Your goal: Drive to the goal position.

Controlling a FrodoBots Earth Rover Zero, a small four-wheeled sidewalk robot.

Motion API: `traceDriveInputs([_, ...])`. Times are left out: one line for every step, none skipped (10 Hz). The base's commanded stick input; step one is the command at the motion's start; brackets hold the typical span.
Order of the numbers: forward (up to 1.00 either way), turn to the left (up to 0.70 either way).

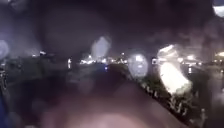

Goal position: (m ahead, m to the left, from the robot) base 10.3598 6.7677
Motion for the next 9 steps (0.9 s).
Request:
traceDriveInputs([0.50,0.00])
traceDriveInputs([0.50,0.00])
traceDriveInputs([0.50,0.03])
traceDriveInputs([0.50,0.10])
traceDriveInputs([0.50,0.27])
traceDriveInputs([0.50,0.47])
traceDriveInputs([0.50,0.12])
traceDriveInputs([0.50,0.00])
traceDriveInputs([0.50,0.00])
